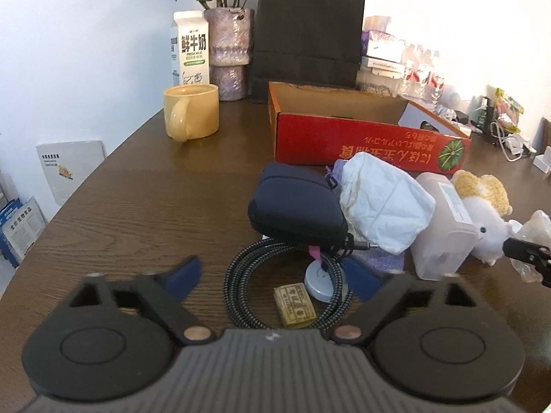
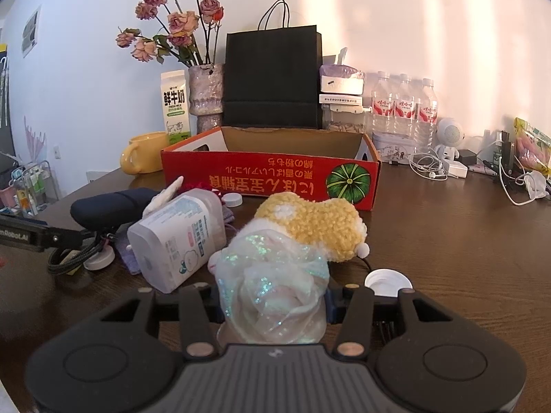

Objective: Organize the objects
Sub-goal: 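Close the left gripper on the small gold packet beside the black cable, then carry the plastic bag and gold packet into the cardboard box, opening both grippers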

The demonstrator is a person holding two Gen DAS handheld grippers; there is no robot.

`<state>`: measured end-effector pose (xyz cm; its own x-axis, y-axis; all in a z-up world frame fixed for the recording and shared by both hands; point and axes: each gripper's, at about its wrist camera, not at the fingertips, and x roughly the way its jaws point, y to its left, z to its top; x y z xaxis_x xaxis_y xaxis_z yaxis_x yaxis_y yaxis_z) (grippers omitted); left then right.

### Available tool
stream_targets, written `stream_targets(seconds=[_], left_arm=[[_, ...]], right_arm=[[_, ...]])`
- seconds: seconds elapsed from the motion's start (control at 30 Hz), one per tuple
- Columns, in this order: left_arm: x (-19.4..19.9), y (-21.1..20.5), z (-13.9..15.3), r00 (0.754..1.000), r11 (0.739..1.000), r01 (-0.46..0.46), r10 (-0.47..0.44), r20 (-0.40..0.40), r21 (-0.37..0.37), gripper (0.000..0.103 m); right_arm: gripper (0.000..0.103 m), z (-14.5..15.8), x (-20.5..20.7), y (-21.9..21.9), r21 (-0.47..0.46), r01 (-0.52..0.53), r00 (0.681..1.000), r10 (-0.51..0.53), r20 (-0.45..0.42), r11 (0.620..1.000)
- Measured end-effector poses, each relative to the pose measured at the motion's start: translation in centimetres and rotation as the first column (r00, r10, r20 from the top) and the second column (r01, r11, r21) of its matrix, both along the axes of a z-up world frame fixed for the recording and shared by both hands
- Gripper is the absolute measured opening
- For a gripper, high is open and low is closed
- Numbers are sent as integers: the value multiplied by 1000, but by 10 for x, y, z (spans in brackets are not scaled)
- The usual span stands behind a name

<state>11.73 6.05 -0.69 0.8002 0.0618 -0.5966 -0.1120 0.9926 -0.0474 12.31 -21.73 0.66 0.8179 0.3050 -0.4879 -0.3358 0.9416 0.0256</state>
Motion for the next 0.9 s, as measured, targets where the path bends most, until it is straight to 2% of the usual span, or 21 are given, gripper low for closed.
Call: stream_targets(seconds=[0.07, 0.1, 0.13, 0.17, 0.33, 0.53, 0.57, 0.73, 0.9], left_arm=[[-1, 1, 0, 1000, 1000, 22, -22, -10, -12, 53], [-1, 1, 0, 999, 999, 37, -37, -17, -13, 48], [-1, 0, 0, 999, 999, 47, -47, -20, -7, 36], [-2, -2, 0, 998, 998, 59, -59, -24, 2, 32], [1, -10, -7, 992, 994, 108, -106, -74, 30, 30], [5, -12, -16, 988, 994, 103, -100, -118, 22, 26], [5, -11, -16, 988, 995, 104, -102, -116, 13, 22], [0, -10, -13, 991, 996, 94, -93, -95, 8, 22], [-15, -9, 5, 996, 996, 85, -85, -12, 9, 22]], right_arm=[[47, 0, 0, 0, 3, 0, 1000, 0, 2, 1000], [47, 0, 0, 1, 4, 0, 1000, 0, 3, 1000], [47, 0, -1, 0, 6, 0, 1000, 0, 3, 1000], [47, 0, -1, 0, 7, 0, 1000, 0, 3, 1000], [47, 0, -2, -1, 9, 4, 1000, -4, 3, 1000], [47, -2, -4, -2, 15, 4, 1000, -4, 1, 1000], [47, -2, -4, -3, 16, 5, 1000, -5, 0, 1000], [47, -3, -4, -5, 20, 4, 1000, -4, 0, 1000], [47, -1, -4, -6, 21, 4, 1000, -4, 10, 1000]])
